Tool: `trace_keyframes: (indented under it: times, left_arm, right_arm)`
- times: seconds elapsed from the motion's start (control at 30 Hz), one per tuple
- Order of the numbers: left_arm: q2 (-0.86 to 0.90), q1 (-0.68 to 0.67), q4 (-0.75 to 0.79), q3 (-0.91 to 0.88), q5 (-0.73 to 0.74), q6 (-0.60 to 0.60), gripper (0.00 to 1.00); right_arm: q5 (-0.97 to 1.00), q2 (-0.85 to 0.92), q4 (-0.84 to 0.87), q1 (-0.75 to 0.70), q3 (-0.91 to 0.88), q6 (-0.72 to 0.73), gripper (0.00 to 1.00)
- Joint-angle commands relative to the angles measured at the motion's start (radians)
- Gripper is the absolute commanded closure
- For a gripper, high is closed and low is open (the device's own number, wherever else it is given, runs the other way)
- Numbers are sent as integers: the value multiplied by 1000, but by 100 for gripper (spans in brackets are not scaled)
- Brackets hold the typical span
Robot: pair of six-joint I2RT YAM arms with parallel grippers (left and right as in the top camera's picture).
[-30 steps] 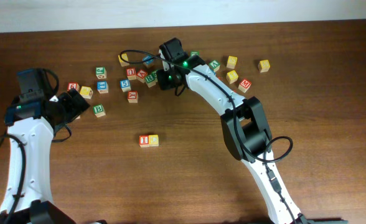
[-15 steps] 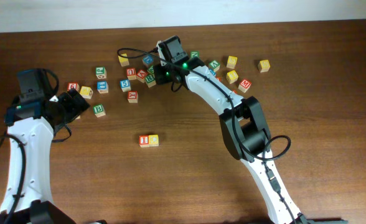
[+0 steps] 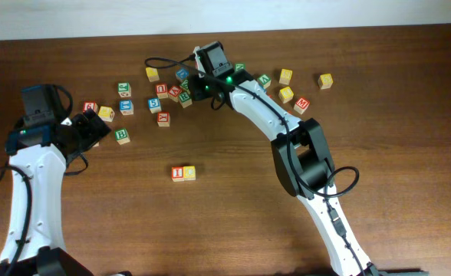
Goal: Spell out ICRA
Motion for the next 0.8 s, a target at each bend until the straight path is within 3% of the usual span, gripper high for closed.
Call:
trace_keyframes:
  times: [0.0, 0.17, 0.5, 0.77]
  left_arm:
    - [2, 6, -1, 3, 7, -2, 1]
    - [2, 6, -1, 3, 7, -2, 1]
    - [2, 6, -1, 3, 7, -2, 1]
    - [2, 6, -1, 3, 7, -2, 1]
  right_arm:
    - [-42, -61, -25, 30, 32, -110, 39]
    - [1, -50, -63, 79, 28, -217, 38]
    - [106, -60, -37, 82, 42, -217, 39]
    - [105, -77, -118, 123, 125, -205, 39]
